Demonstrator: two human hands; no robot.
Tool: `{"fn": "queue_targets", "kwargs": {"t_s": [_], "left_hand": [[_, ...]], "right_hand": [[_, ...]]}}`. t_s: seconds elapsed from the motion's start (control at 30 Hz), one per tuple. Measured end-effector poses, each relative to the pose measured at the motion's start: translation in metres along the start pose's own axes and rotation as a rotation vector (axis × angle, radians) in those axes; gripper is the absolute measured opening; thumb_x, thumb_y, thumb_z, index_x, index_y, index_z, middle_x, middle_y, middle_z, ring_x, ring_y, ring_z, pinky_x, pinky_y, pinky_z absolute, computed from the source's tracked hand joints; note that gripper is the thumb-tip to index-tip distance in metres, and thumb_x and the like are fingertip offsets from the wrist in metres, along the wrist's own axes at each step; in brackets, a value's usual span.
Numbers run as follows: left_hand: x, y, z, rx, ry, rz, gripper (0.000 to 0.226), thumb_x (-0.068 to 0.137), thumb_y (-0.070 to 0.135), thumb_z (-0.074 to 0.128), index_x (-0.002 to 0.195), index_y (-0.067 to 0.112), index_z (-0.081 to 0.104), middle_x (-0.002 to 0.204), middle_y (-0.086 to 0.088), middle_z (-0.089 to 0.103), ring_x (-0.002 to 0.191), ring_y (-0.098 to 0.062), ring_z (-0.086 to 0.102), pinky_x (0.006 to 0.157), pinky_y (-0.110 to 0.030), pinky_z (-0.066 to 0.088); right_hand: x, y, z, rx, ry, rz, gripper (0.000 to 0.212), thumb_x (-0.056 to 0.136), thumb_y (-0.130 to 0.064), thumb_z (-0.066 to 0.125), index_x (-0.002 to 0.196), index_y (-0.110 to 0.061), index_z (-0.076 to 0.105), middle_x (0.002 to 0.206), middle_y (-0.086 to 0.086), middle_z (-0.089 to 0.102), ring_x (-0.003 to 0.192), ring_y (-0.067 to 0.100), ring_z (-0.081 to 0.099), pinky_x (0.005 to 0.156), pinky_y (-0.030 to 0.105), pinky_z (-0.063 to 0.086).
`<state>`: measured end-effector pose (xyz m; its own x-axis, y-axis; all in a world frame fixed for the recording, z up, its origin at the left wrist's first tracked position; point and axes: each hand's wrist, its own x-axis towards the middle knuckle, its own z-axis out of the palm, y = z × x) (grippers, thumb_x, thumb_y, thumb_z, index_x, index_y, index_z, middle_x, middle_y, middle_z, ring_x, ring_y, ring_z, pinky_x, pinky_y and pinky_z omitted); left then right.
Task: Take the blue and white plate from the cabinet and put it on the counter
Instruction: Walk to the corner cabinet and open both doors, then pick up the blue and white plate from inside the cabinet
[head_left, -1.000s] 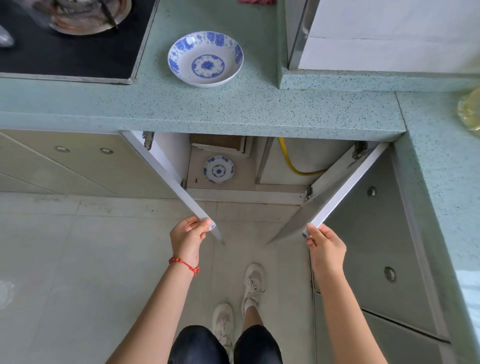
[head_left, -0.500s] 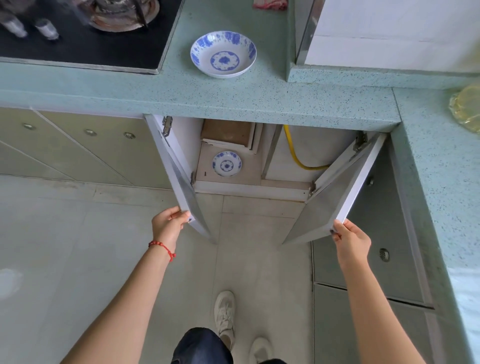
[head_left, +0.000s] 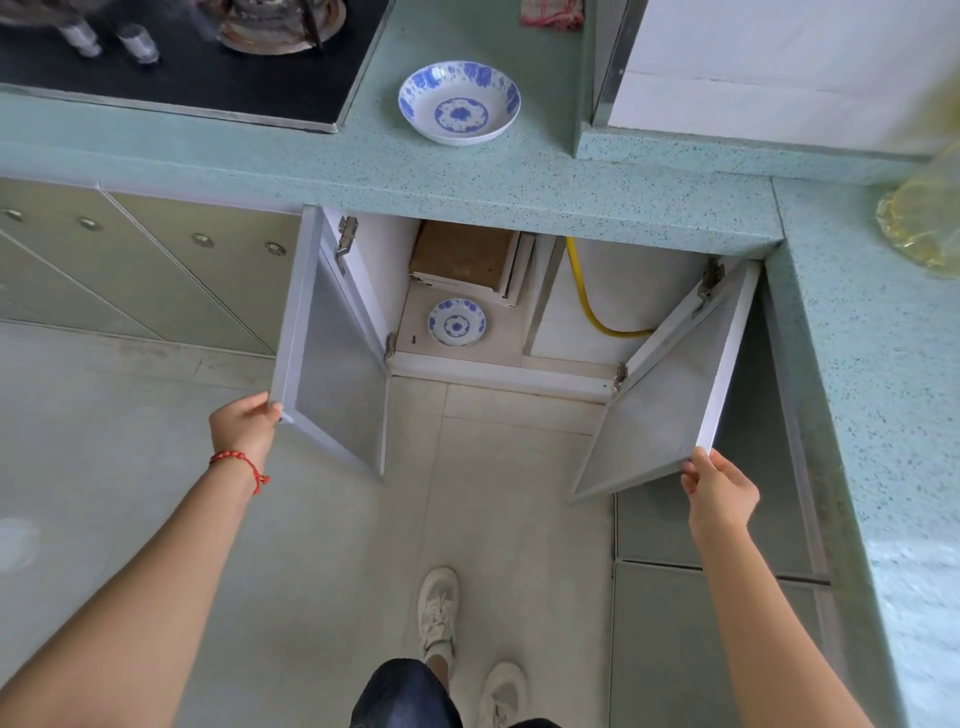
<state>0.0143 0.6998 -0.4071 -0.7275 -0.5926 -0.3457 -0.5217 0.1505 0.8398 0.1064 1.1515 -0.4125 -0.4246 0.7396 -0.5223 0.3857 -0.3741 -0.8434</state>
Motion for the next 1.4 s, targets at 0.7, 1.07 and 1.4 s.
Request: {"fn": "queue_targets", "kwargs": {"t_s": [0.7,1.07,1.4], "left_hand": [[-0.042,0.003,0.049,0.792,-0.365,0.669,0.041,0.079,0.021,0.058,0.110,-0.005,0.058,0.114,-0.027,0.062,0.107,-0.042,0.058,0.091,-0.051,0.046],[0.021,0.005,0.149,1.035,-0.463,0.704,0.048,0.091,0.032,0.045,0.131,0.006,0.039,0.140,-0.015,0.044,0.132,-0.028,0.036,0.109,-0.043,0.029],[0.114,-0.064,0.242,1.041,-0.526,0.719,0.049,0.090,0.033,0.046,0.130,0.005,0.040,0.138,-0.017,0.046,0.131,-0.030,0.037,0.108,-0.045,0.029]], "right_hand": [[-0.091,0.037,0.113,-0.665,-0.381,-0.302,0.040,0.090,-0.025,0.053,0.127,-0.012,0.048,0.126,0.010,0.057,0.110,0.022,0.054,0.088,0.029,0.040],[-0.004,0.043,0.203,-1.142,-0.705,-0.477,0.049,0.095,-0.036,0.039,0.137,-0.013,0.033,0.146,0.008,0.037,0.131,0.026,0.037,0.107,0.041,0.035],[0.102,0.119,0.277,-1.132,-0.658,-0.483,0.047,0.094,-0.033,0.041,0.136,-0.011,0.035,0.144,0.010,0.040,0.131,0.028,0.035,0.108,0.041,0.031]]}}
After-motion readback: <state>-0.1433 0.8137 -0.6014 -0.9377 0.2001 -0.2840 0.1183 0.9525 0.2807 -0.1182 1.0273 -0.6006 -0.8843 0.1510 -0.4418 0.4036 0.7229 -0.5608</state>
